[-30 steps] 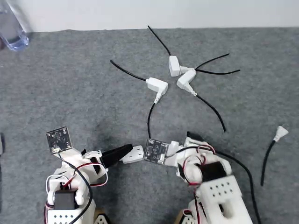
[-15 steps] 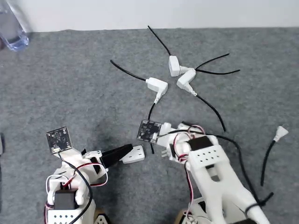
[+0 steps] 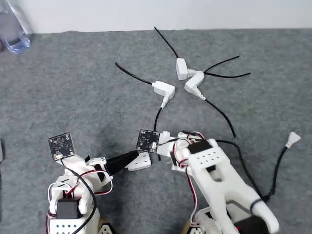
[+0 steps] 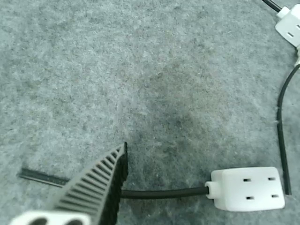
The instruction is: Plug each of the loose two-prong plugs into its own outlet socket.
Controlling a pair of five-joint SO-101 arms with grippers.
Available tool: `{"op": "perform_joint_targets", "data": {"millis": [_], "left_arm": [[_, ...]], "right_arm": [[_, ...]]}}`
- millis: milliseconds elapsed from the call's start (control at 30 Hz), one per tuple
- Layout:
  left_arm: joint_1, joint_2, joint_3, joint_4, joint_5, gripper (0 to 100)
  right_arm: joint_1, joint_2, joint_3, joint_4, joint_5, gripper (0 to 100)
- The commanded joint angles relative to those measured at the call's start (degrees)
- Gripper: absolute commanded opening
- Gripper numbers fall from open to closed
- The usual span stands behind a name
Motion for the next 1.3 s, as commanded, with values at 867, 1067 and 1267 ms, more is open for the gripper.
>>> {"op": "perform_joint_targets", "data": {"millis": [867, 1067, 1267], "left_arm": [[0.1, -0.3, -0.7, 0.4, -0.5, 65], [0.1, -0.3, -0.7, 0.4, -0.5, 65], [0.1, -0.3, -0.7, 0.4, -0.5, 65]], "right_arm": [[-0.6, 21.2, -15.6, -6.0, 0.0, 29.2], [-0.6, 21.2, -15.5, -5.8, -0.1, 29.2], [-0.5, 21.1, -15.3, -5.7, -0.3, 29.2]]}}
